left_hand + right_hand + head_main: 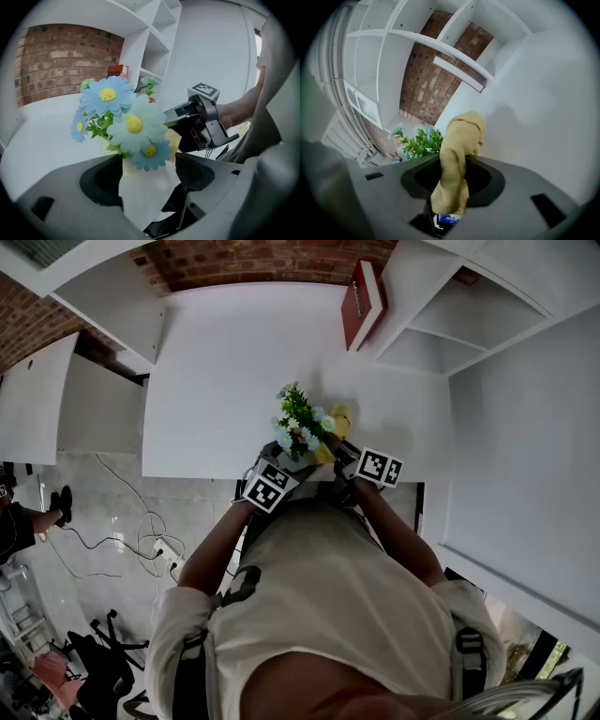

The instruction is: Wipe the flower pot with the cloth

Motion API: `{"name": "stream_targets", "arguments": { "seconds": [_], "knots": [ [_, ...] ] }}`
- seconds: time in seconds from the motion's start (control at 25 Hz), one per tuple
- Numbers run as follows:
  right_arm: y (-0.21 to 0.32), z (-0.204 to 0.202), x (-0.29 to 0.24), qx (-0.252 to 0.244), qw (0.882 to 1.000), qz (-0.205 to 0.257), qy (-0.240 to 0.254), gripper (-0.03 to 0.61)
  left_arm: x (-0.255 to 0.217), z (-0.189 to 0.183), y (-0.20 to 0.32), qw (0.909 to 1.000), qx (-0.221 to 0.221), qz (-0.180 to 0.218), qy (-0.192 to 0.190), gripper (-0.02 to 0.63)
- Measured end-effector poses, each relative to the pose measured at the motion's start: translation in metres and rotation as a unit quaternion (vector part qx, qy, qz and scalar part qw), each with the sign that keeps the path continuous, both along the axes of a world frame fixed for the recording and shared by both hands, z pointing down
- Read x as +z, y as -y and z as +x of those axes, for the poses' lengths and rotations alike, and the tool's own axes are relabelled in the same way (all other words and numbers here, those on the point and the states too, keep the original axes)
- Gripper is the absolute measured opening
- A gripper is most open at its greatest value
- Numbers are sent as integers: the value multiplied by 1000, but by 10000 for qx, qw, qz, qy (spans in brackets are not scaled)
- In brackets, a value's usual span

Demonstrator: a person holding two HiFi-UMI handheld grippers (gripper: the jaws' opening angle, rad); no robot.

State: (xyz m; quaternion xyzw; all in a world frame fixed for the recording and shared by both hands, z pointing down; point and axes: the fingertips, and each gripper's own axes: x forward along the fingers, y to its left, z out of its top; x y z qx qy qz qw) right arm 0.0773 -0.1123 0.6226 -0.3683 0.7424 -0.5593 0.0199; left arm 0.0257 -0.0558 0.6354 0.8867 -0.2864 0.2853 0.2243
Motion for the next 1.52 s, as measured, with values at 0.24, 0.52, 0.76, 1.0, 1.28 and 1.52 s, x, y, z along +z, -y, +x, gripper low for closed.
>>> {"name": "stream_targets", "arguments": {
  "seconds": [0.24,0.52,0.76,1.0,1.28,1.52],
  "knots": [
    [-19,-3,0,-78,9995,71,-289,127,-4,1,4,9998,-216,-4,-11,345],
    [-42,6,27,248,9970,-733,-50,126,6,16,-4,9993,-339,-139,22,345],
    [-33,1,37,-37,9970,-660,-395,117,4,47,-27,9976,520,-442,-93,345],
    [-35,8,37,-62,9962,-747,-449,117,9,12,-3,9994,165,-269,163,345],
    [-26,-15,-6,-89,9988,-476,96,117,-2,4,19,9981,-288,-487,-239,345],
    [-24,-5,21,143,9973,-720,-34,117,-2,23,9,9975,-29,-599,-362,345]
  ]
}}
